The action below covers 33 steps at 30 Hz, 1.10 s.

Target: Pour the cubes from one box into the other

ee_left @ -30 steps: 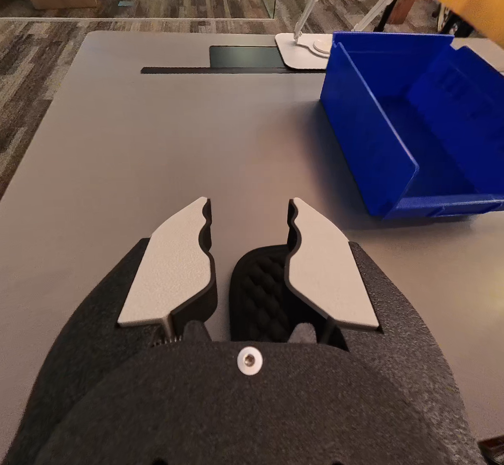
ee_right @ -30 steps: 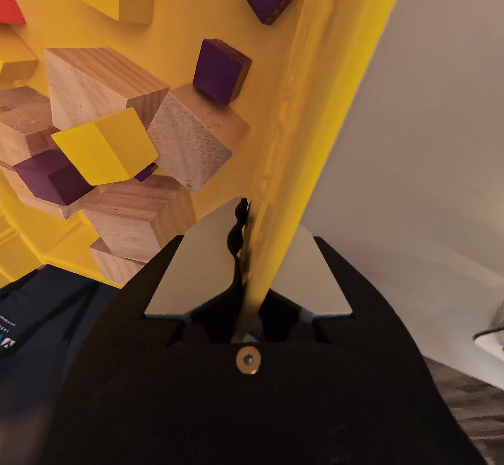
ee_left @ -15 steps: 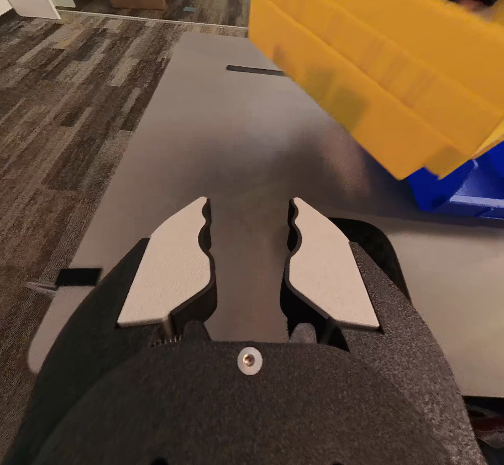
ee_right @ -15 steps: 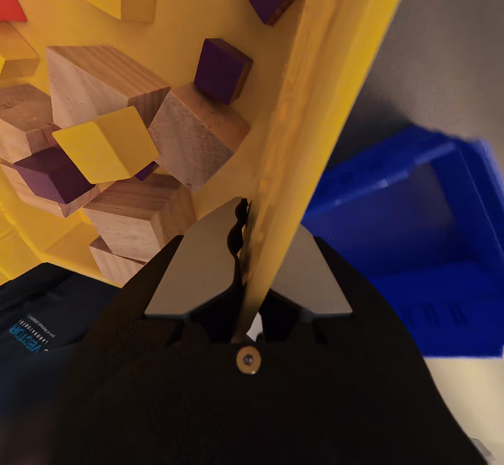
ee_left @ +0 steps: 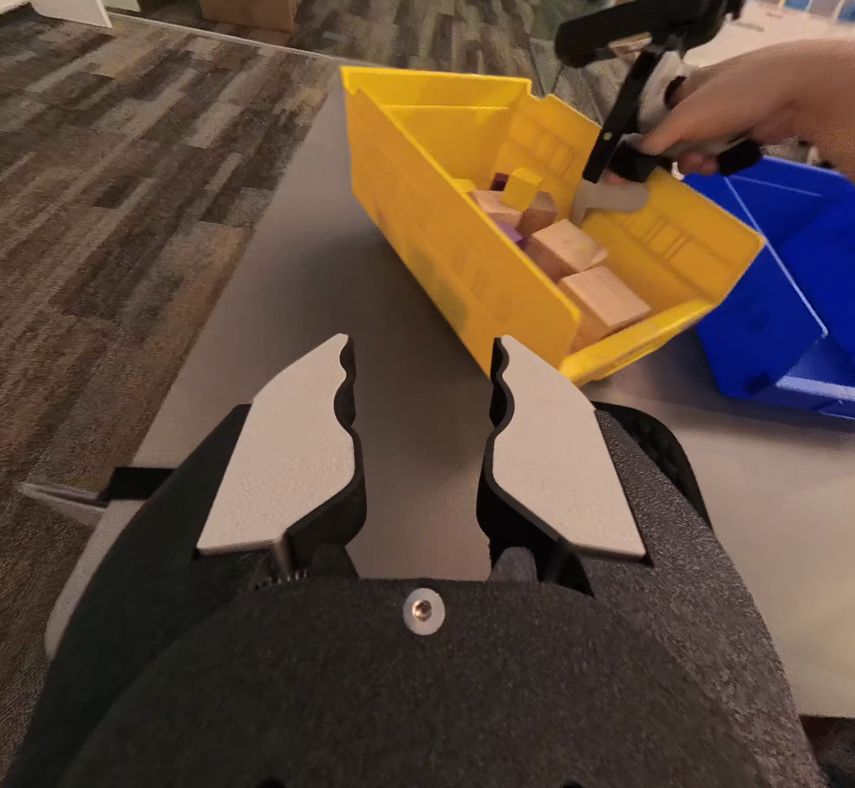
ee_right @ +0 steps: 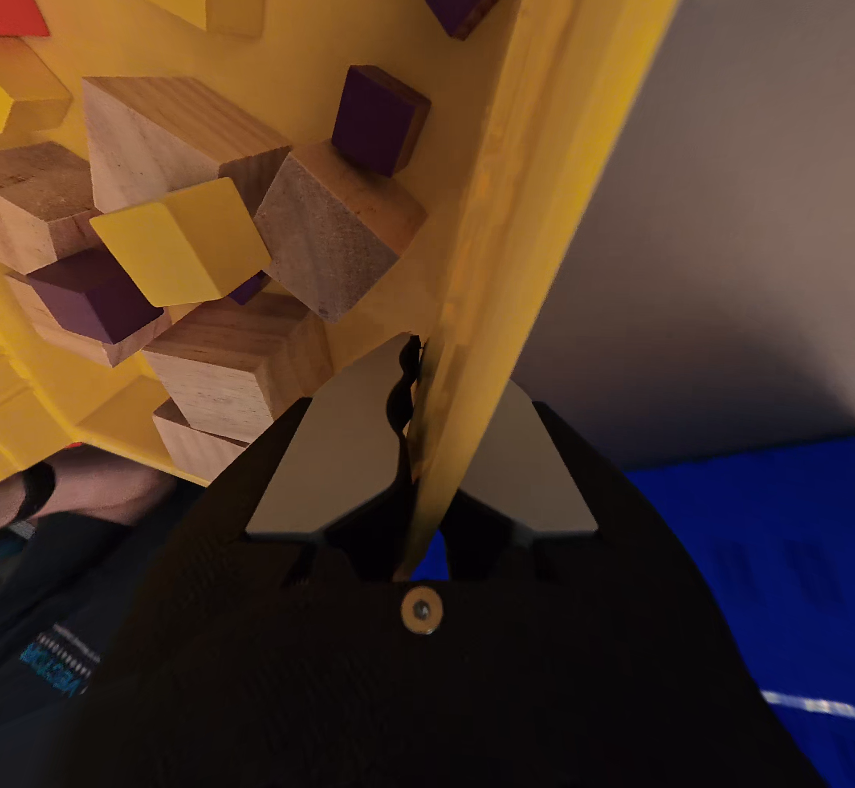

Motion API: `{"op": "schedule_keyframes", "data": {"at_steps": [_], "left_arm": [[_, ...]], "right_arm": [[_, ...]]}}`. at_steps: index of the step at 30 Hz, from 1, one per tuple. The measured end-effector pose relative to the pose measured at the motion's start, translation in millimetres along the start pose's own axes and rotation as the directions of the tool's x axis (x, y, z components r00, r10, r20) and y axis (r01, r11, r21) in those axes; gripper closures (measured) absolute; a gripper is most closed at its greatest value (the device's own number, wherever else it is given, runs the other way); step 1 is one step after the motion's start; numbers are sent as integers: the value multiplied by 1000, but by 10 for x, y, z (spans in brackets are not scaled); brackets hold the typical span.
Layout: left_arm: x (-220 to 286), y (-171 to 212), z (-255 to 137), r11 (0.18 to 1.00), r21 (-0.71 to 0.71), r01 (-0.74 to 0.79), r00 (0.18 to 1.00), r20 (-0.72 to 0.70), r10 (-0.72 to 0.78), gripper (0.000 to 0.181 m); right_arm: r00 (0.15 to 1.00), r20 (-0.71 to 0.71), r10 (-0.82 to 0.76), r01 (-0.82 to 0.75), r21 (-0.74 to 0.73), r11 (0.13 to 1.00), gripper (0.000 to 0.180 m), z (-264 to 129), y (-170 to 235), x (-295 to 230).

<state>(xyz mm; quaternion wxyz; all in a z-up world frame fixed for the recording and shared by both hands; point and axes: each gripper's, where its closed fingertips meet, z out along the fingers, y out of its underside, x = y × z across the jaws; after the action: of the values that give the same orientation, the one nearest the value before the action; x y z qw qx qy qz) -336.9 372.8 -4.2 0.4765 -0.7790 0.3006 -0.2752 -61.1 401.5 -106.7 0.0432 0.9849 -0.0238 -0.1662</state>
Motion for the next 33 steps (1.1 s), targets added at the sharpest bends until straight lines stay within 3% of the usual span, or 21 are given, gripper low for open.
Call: {"op": "schedule_keyframes", "data": {"at_steps": [6,12,18,21,24,28,30,33], "left_arm": [[193,55,230,999,-11,-32,999,-43,32,124],[339,23,582,999,1,-32,999,-22,32,107],[358,89,891,994,-56,-90,994,59,94,103],[356,148,1002,988,-92,-123,987,90,131,103],[335,204,1110,984,-133,-118,985,107,133,103],[229,275,1208,971,-211,-110,979,147,143,111],[177,327,1254,961,-254,-112,976,155,155,119],[162,403,1336,949,-299,-100,983,121,141,135]], "right_arm": [[999,-1,52,-52,46,998,176,202,-86,119],[995,-95,41,-31,104,994,167,135,-157,117],[976,-217,-18,105,399,911,149,-622,-187,166],[911,-411,11,233,537,811,145,-1190,215,435],[802,-575,161,242,559,793,133,-1565,940,993],[775,-477,414,-32,625,780,96,-1504,1992,1752],[782,-402,477,-179,588,788,94,-1233,2418,2009],[817,-261,515,-332,517,789,95,-775,2736,2136]]}}
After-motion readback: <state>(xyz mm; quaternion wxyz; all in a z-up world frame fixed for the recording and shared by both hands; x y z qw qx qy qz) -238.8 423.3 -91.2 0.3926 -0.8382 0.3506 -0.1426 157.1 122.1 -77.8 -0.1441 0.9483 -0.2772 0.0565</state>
